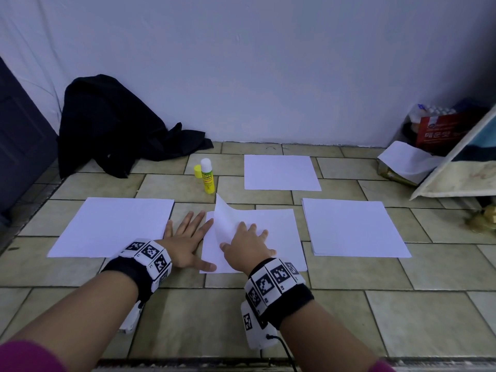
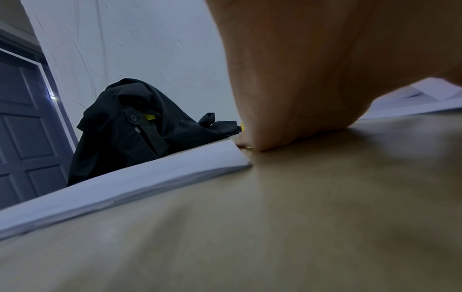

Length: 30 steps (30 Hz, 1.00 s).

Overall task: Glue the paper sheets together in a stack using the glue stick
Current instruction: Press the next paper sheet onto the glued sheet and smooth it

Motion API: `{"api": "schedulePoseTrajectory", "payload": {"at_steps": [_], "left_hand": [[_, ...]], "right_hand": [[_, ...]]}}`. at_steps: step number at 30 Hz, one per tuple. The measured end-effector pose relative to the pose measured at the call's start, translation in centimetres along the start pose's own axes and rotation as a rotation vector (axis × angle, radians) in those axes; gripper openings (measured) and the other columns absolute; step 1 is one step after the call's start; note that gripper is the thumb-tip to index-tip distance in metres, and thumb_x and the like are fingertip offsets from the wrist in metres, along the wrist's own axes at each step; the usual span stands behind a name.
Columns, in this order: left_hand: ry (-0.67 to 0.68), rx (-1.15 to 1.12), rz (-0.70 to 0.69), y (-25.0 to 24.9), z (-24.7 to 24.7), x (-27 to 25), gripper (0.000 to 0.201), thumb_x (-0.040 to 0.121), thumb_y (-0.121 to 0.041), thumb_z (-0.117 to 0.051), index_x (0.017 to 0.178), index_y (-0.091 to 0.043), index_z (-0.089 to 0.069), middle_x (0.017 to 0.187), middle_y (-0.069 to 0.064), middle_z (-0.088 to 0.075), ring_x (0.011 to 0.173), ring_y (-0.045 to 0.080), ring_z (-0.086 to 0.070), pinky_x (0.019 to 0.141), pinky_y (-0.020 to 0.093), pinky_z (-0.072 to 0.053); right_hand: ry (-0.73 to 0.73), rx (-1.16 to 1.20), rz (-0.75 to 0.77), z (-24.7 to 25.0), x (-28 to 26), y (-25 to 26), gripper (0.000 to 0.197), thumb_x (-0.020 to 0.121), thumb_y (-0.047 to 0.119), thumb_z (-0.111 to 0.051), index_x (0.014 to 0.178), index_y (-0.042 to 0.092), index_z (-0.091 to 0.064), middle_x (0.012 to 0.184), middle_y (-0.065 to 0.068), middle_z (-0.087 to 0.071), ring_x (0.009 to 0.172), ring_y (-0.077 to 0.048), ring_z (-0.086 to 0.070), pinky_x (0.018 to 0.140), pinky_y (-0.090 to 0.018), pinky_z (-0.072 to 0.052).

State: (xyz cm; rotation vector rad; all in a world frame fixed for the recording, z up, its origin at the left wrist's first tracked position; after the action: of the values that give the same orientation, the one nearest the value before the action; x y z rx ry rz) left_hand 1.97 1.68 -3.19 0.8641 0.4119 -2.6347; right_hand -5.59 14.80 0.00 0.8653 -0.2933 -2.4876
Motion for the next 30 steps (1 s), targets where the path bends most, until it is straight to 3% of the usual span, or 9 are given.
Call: {"api": "schedulePoseTrajectory", "payload": {"at_steps": [4, 5, 8, 12, 16, 19, 24, 28, 30], "left_hand": [[-0.01, -0.004, 0.015, 0.1, -0.07, 0.0, 0.139, 0.045, -0.101, -0.032, 0.144, -0.028, 0.031, 0.144, -0.007, 0.046, 0.133, 0.014, 0.042, 0.11, 0.056, 0.019], [-0.011, -0.004, 0.012, 0.08, -0.03, -0.05, 0.139, 0.045, -0.102, -0.032, 0.144, -0.028, 0.031, 0.144, -0.007, 0.046, 0.133, 0.014, 0.042, 0.11, 0.056, 0.019], [-0.005, -0.013, -0.009, -0.07, 0.12, -0.21, 0.156, 0.015, -0.107, -0.011, 0.142, -0.029, 0.033, 0.135, -0.011, 0.05, 0.129, 0.011, 0.044, 0.109, 0.056, 0.02], [-0.02, -0.036, -0.011, -0.21, 0.16, -0.41, 0.157, 0.019, -0.107, -0.018, 0.143, -0.026, 0.034, 0.142, -0.009, 0.047, 0.125, 0.007, 0.044, 0.11, 0.055, 0.019], [-0.05, -0.048, 0.042, 0.25, 0.12, 0.11, 0.168, 0.008, -0.106, -0.01, 0.14, -0.013, 0.038, 0.147, -0.002, 0.044, 0.127, 0.006, 0.042, 0.112, 0.053, 0.018], [-0.043, -0.036, 0.068, 0.32, 0.1, 0.21, 0.167, 0.014, -0.106, -0.016, 0.14, -0.011, 0.038, 0.148, 0.0, 0.043, 0.127, 0.007, 0.043, 0.111, 0.053, 0.019], [-0.037, -0.037, 0.067, 0.07, 0.13, -0.09, 0.147, 0.054, -0.091, -0.051, 0.139, -0.011, 0.038, 0.148, 0.001, 0.044, 0.125, 0.007, 0.043, 0.111, 0.053, 0.019], [0.019, -0.032, 0.04, -0.06, 0.41, -0.6, 0.163, 0.013, -0.103, -0.033, 0.127, -0.019, 0.047, 0.14, -0.005, 0.05, 0.124, 0.008, 0.046, 0.108, 0.05, 0.023], [0.021, -0.029, 0.045, -0.01, 0.34, -0.67, 0.16, 0.028, -0.098, -0.049, 0.129, -0.018, 0.047, 0.14, -0.005, 0.05, 0.124, 0.008, 0.046, 0.108, 0.05, 0.023]], "right_hand": [[0.003, 0.005, -0.001, 0.05, -0.02, -0.07, 0.07, 0.097, 0.043, -0.043, 0.151, 0.016, -0.008, 0.159, -0.006, -0.006, 0.146, -0.035, 0.001, 0.109, -0.066, -0.019], [0.001, 0.008, 0.0, 0.1, 0.02, -0.1, 0.07, 0.097, 0.044, -0.044, 0.151, 0.016, -0.009, 0.158, -0.006, -0.007, 0.146, -0.035, 0.0, 0.109, -0.066, -0.019], [-0.003, 0.036, 0.008, 0.17, 0.21, -0.15, 0.076, 0.096, 0.045, -0.046, 0.152, 0.016, -0.004, 0.157, -0.006, -0.01, 0.145, -0.035, -0.001, 0.108, -0.067, -0.02], [0.009, 0.065, 0.044, 0.22, 0.37, -0.26, 0.08, 0.094, 0.047, -0.048, 0.151, 0.028, 0.005, 0.158, -0.006, -0.01, 0.145, -0.038, 0.0, 0.106, -0.07, -0.02], [0.049, -0.012, 0.064, 0.13, 0.29, -0.22, 0.071, 0.093, 0.049, -0.049, 0.15, 0.027, -0.014, 0.158, -0.009, -0.007, 0.144, -0.04, 0.001, 0.106, -0.069, -0.021], [0.068, -0.076, 0.056, 0.03, 0.13, -0.16, 0.068, 0.093, 0.05, -0.05, 0.149, 0.024, -0.021, 0.159, -0.009, -0.001, 0.145, -0.039, 0.003, 0.107, -0.068, -0.021], [0.071, -0.102, 0.059, -0.02, 0.14, -0.11, 0.069, 0.093, 0.05, -0.05, 0.15, 0.025, -0.021, 0.159, -0.009, 0.0, 0.145, -0.04, 0.003, 0.107, -0.068, -0.021], [0.089, -0.117, 0.069, -0.12, 0.23, -0.17, 0.074, 0.091, 0.053, -0.051, 0.151, 0.025, -0.018, 0.16, -0.01, 0.003, 0.145, -0.041, 0.005, 0.106, -0.069, -0.02], [0.087, -0.119, 0.07, -0.12, 0.2, -0.2, 0.074, 0.091, 0.053, -0.051, 0.151, 0.025, -0.018, 0.16, -0.01, 0.003, 0.145, -0.041, 0.005, 0.106, -0.069, -0.02]]}}
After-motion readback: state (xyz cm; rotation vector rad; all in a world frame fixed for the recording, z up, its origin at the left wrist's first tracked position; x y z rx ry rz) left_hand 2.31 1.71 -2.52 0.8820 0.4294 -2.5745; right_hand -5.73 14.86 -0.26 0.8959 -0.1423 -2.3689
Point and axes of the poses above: each hand's wrist, its own x-axis towards the middle knuckle, its own z-axis out of the back of the hand, y = z × x, the point moved 4 cm from there along x, towards the middle knuckle
